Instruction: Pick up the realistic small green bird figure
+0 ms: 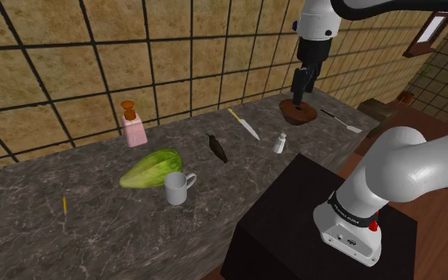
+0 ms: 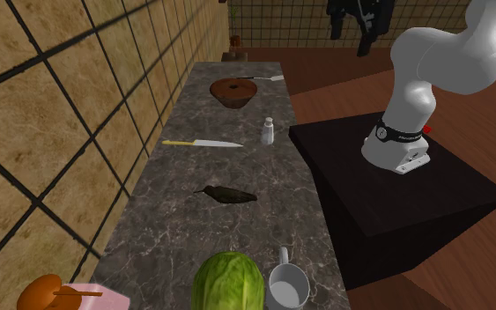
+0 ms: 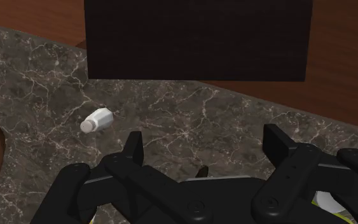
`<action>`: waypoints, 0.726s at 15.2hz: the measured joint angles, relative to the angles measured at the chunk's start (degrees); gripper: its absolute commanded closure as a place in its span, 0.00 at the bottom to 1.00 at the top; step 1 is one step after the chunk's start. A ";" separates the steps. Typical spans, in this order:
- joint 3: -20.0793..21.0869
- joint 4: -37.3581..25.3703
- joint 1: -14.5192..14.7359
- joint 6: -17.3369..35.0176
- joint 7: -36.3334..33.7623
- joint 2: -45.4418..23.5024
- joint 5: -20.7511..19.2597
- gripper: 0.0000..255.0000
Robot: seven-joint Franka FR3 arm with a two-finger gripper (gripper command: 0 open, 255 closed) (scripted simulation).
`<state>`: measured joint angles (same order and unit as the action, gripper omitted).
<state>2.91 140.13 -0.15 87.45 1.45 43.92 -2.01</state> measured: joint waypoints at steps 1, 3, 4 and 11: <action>0.00 0.00 0.00 0.00 0.00 0.00 0.00 0.00; -0.21 2.16 -0.07 2.99 -0.12 -0.13 0.17 0.00; -0.40 3.44 -0.15 5.38 -0.14 -0.71 0.22 0.00; -1.10 11.18 -0.38 24.79 -0.95 -7.84 1.41 0.00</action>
<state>1.81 151.31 -0.53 112.24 0.50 36.09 -0.59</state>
